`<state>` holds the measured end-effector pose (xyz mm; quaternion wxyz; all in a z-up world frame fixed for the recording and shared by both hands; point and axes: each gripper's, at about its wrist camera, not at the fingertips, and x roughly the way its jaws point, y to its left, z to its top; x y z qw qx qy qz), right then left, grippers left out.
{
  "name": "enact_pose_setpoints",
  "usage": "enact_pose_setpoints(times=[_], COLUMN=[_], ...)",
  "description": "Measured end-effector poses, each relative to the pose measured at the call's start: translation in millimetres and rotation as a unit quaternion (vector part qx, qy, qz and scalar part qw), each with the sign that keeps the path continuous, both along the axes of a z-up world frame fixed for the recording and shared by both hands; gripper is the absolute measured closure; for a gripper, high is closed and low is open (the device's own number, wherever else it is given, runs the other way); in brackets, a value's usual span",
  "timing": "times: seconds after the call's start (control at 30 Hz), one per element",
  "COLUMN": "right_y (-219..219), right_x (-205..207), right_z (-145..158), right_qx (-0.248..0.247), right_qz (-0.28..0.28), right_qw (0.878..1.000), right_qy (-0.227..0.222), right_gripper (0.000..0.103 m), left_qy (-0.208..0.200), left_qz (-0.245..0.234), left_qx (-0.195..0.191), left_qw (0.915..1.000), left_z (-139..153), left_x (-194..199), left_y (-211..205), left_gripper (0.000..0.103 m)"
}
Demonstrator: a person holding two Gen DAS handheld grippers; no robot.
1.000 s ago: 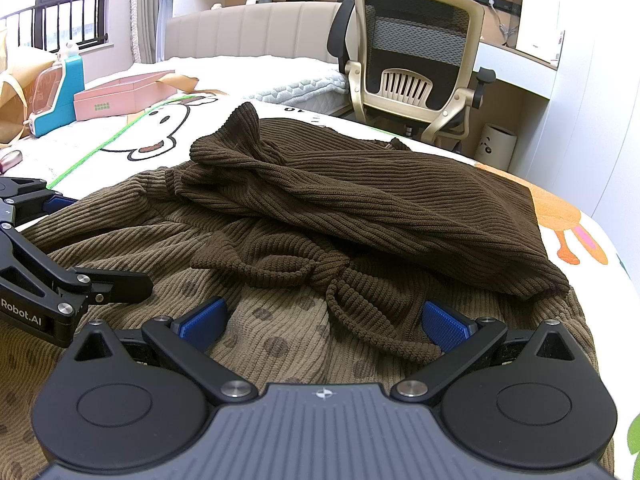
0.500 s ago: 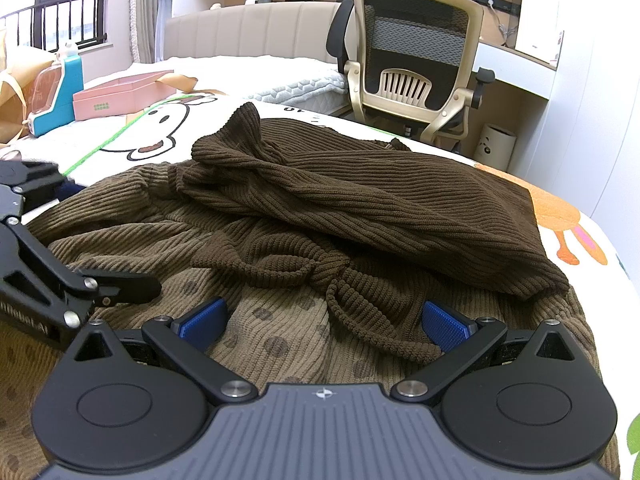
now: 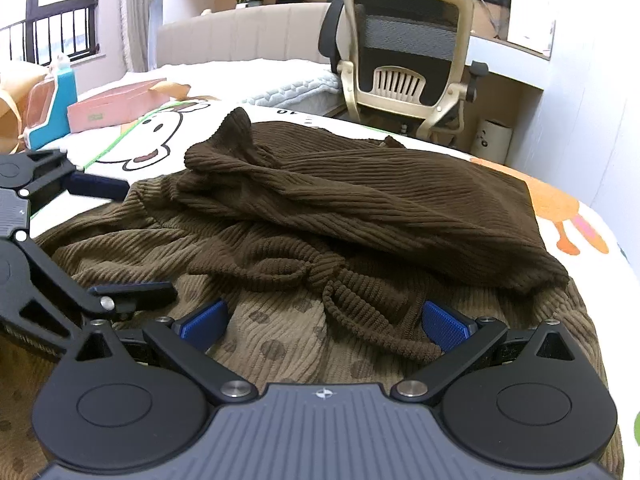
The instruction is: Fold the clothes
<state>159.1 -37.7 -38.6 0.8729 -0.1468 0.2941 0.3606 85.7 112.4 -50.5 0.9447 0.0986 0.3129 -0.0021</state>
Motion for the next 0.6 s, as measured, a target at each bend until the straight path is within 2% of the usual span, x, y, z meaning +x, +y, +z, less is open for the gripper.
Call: enact_pose_setpoints(times=[0.13,0.33,0.53,0.6], right_y=[2,-7,-18,-21], right_x=[0,5,1,2], right_z=[0,3,7,7], right_qx=[-0.004,-0.008,-0.028,-0.024], right_qz=[-0.003,0.022,0.040,0.037], right_qw=[1.000,0.999,0.998,0.998], right_qy=[0.000,0.028,0.040,0.045], right_gripper=[0.000,0.000,0.000,0.000], left_qy=[0.029,0.038,0.109,0.123], left_qz=[0.016,0.011,-0.039,-0.049], left_qx=[-0.096,-0.098,-0.106,-0.128], left_qw=[0.9949,0.9944,0.9876,0.9828], left_z=[-6,-3,10,13], left_x=[5,0,-18,-26], left_y=[27,28,49,66], left_gripper=[0.000,0.000,0.000,0.000])
